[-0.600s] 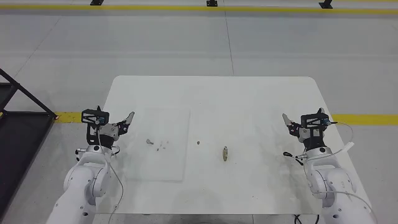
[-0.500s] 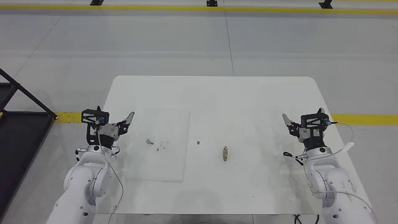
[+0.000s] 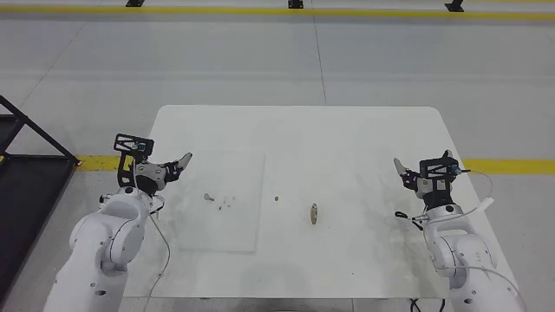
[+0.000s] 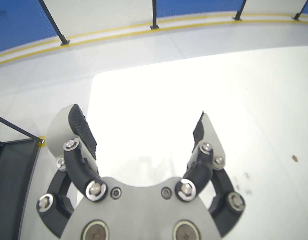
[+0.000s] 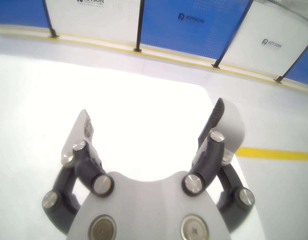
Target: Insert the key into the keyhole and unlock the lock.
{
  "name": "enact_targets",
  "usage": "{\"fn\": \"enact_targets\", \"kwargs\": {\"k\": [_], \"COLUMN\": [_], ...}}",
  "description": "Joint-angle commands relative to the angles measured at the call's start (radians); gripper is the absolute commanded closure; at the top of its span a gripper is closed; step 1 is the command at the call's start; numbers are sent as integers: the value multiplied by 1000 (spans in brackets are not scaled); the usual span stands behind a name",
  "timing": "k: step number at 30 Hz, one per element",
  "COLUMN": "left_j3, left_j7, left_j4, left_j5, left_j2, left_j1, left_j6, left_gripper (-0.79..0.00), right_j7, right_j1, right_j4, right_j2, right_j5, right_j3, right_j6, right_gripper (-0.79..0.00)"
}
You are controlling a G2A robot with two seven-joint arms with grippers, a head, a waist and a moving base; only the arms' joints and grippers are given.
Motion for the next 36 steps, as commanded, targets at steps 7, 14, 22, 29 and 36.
{"fn": "enact_targets", "kwargs": {"k": [7, 14, 22, 29, 36], "left_j3": [-10, -2, 5, 39, 80], "left_j7": [-464, -763, -963, -954, -933], "left_j4": [-115, -84, -11, 45, 72], "left_j5": [-151, -341, -529, -596, -571], "left_j2": [15, 28, 38, 42, 47], "left_j1": [-80, -170, -259, -267, -270], "left_j6": [-97, -95, 30, 97, 183], "left_gripper": [-785, -785, -785, -785, -785], "right_j7": [0, 0, 0, 0, 0], "right_j1": [0, 0, 0, 0, 0], "right_j4": [0, 0, 0, 0, 0], "right_j2": [0, 0, 0, 0, 0], "right_j5": [0, 0, 0, 0, 0], "right_j3": [0, 0, 0, 0, 0], "right_j6": [0, 0, 0, 0, 0], "right_gripper": [-785, -785, -785, -785, -785]}}
